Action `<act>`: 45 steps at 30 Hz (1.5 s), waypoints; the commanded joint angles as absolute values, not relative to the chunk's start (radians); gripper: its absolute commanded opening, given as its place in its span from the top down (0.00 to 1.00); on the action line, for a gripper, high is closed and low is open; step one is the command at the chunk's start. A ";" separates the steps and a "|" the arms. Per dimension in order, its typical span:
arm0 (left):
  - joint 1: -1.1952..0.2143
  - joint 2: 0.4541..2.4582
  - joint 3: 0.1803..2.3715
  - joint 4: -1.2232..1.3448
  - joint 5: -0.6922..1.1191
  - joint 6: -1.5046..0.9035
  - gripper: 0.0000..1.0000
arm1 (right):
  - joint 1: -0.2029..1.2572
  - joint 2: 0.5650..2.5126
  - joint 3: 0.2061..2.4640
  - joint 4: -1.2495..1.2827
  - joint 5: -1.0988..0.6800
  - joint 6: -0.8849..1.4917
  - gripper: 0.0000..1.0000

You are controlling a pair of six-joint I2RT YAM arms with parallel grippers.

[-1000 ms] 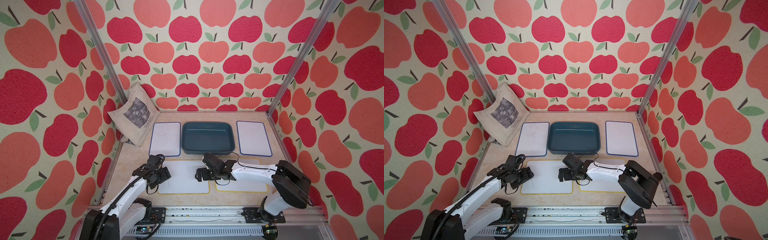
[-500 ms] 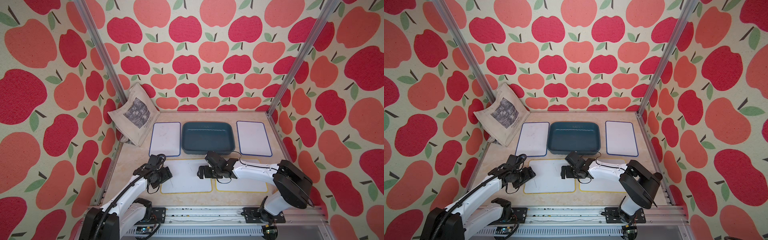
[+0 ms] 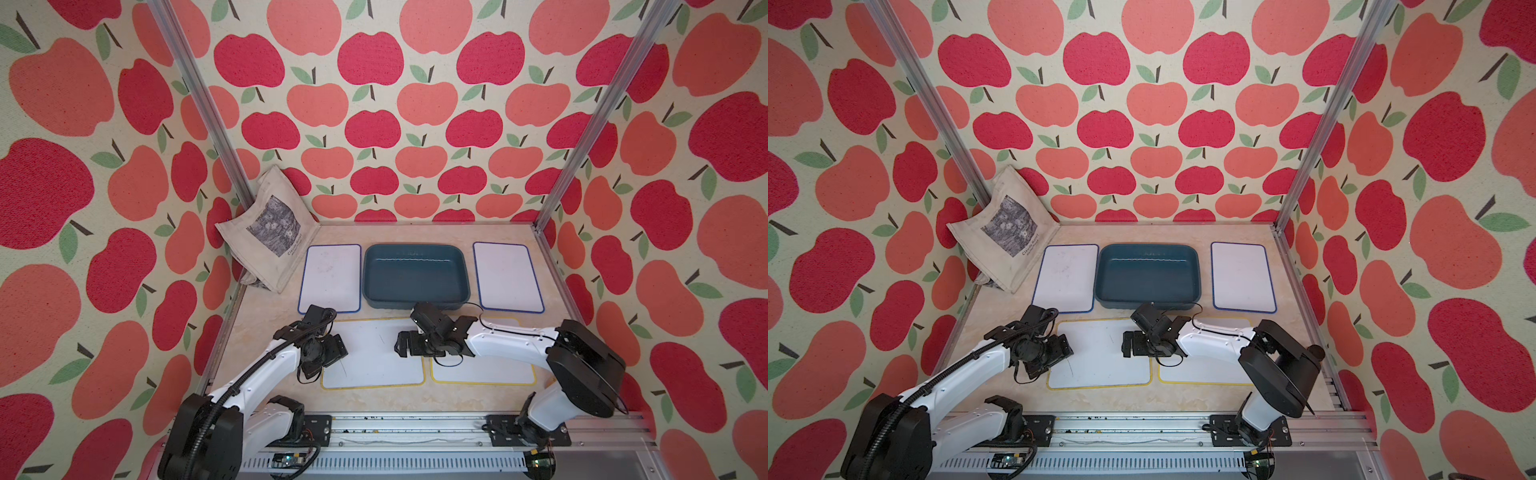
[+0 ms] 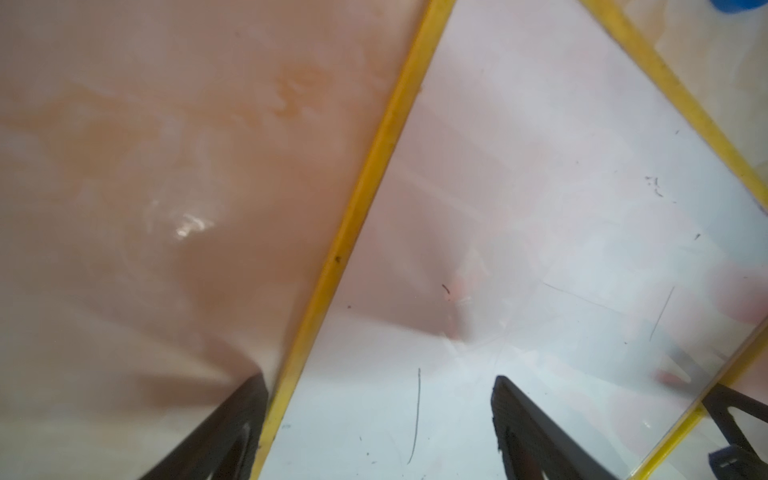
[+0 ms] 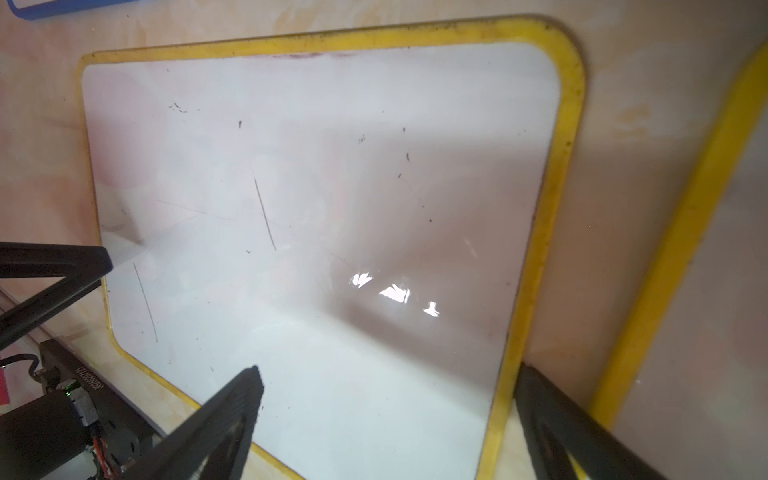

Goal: Put the whiteboard into the storage box
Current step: Pick up the whiteboard at the center of the board.

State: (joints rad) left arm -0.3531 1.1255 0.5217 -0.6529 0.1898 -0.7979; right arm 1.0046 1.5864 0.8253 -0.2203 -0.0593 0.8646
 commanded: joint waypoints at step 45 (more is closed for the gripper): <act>-0.140 0.997 0.498 -0.509 0.766 -0.660 0.52 | 0.999 1.665 0.745 -0.107 -0.292 0.874 0.02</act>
